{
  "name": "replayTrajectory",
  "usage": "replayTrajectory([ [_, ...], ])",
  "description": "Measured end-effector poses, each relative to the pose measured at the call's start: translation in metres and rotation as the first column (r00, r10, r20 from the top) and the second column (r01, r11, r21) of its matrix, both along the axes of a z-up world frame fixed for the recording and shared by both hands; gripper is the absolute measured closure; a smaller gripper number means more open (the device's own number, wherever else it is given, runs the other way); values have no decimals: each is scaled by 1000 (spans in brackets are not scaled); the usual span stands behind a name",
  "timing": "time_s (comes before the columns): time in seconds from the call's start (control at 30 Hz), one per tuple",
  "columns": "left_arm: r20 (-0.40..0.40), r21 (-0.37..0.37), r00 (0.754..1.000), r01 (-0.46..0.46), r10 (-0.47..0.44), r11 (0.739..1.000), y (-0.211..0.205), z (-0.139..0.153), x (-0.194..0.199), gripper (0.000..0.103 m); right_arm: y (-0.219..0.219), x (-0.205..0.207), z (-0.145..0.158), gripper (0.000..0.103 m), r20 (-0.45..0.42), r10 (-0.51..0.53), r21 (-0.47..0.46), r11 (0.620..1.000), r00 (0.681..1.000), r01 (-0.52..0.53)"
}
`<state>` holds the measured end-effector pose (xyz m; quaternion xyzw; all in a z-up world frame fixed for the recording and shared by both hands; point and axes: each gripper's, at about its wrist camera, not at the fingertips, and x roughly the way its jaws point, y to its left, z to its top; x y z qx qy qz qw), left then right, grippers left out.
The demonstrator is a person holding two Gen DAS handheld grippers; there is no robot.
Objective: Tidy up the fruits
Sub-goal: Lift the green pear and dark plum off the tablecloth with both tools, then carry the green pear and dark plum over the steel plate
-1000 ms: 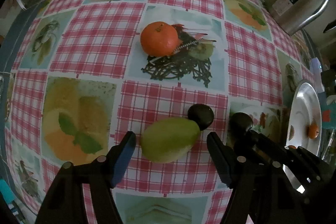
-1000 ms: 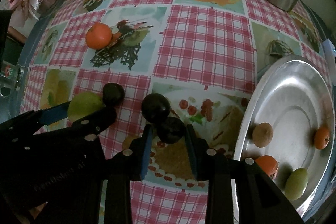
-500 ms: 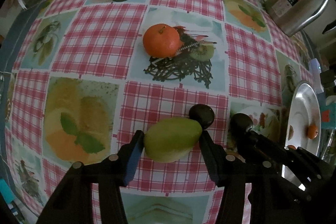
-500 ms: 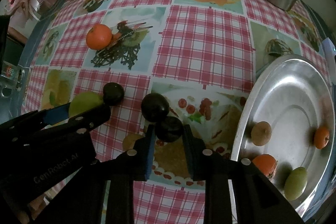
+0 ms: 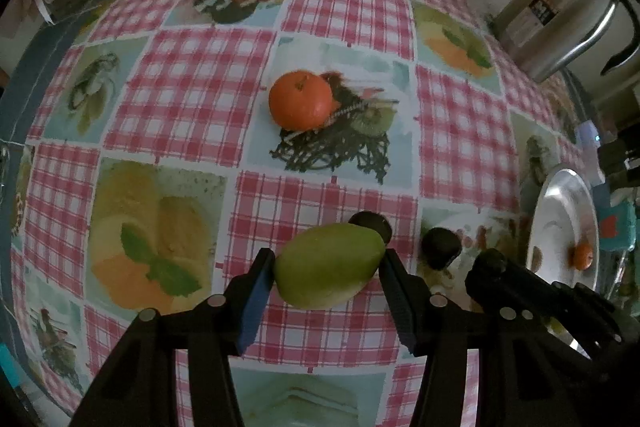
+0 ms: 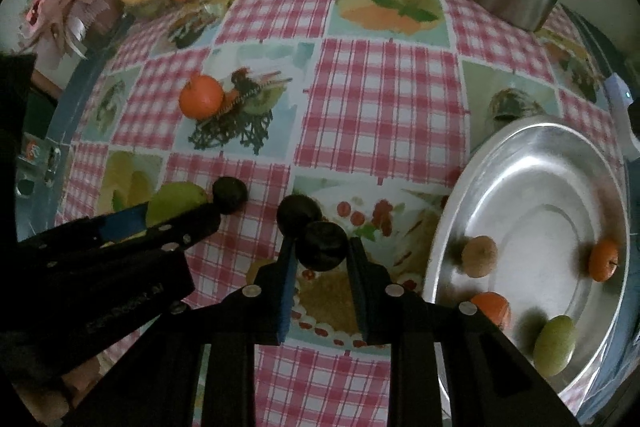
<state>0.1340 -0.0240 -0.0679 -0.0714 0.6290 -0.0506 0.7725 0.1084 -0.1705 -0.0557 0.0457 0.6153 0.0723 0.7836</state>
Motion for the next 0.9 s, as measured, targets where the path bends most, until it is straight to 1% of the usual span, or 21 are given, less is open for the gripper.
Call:
replayTrajectory([
  [0.23, 75, -31, 997, -22, 24, 999, 7, 29, -2, 46, -6, -2, 17, 77, 47, -20, 5, 1000, 999, 20],
  [0.4, 122, -42, 992, -26, 31, 999, 3, 49, -3, 46, -12, -4, 31, 77, 86, -41, 10, 999, 995, 41],
  [0.5, 143, -46, 989, -24, 30, 999, 0, 55, -4, 46, -16, -4, 35, 77, 96, -57, 6, 998, 994, 57],
  [0.63, 151, -50, 988, -17, 24, 999, -6, 52, -4, 46, -27, -4, 29, 77, 78, -92, -7, 996, 993, 93],
  [0.77, 158, -45, 987, 19, -12, 999, -21, 55, -7, 46, -47, -6, 29, 77, 73, -149, -12, 989, 986, 150],
  [0.9, 161, -37, 985, 72, -65, 997, -42, 57, -8, 46, -72, -12, 29, 77, 75, -223, -36, 974, 972, 226],
])
